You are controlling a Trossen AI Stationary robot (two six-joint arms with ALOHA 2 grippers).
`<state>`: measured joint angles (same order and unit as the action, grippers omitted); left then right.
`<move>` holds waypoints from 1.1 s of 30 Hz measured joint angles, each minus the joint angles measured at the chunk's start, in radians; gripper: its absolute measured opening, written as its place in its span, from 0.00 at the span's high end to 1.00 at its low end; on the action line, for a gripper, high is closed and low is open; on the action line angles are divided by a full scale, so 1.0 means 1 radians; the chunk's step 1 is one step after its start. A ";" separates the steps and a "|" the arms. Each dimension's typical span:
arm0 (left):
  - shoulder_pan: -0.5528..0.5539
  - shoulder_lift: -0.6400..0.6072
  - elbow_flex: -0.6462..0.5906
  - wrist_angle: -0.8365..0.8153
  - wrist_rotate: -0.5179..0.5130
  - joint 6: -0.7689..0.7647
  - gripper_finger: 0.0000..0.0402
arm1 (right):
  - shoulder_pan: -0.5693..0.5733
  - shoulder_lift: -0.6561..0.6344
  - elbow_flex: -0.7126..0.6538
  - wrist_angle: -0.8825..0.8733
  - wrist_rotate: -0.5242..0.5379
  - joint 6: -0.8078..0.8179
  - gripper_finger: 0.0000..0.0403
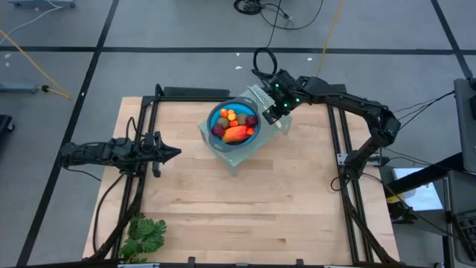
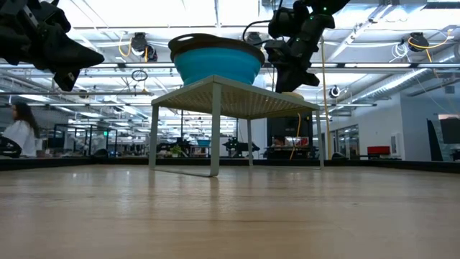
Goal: Pick & Place Fruit
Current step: Put the yellow table knife on the shelf to the right of the blue strainer bowl, then return to Home Position
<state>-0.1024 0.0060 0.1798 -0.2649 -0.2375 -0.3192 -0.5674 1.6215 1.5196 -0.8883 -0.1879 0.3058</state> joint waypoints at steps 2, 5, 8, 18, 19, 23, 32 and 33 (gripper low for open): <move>0.000 0.000 0.000 0.000 0.000 0.000 0.96 | 0.000 0.002 0.000 0.000 0.001 0.000 0.84; 0.000 0.000 0.000 0.000 0.000 0.002 0.96 | 0.000 0.022 0.000 0.003 0.003 0.009 0.84; 0.000 0.000 0.000 0.000 0.000 0.002 0.96 | 0.000 0.037 0.000 -0.002 0.004 0.011 0.84; 0.000 0.000 0.000 0.000 0.000 0.000 0.96 | 0.000 0.047 0.000 0.013 0.031 0.024 0.84; 0.000 0.000 0.000 0.000 0.000 0.000 0.96 | 0.000 0.047 0.000 0.013 0.031 0.029 0.84; 0.000 0.000 0.000 0.000 0.000 0.000 0.96 | 0.000 0.047 0.000 0.022 0.031 0.030 0.82; 0.000 0.000 0.000 0.000 0.000 0.001 0.96 | 0.000 0.047 -0.001 0.046 0.031 0.030 0.73; 0.000 0.000 0.000 0.000 0.000 0.001 0.96 | 0.000 0.047 -0.001 0.047 0.031 0.030 0.72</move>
<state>-0.1024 0.0063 0.1795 -0.2648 -0.2375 -0.3180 -0.5674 1.6688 1.5188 -0.8417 -0.1567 0.3362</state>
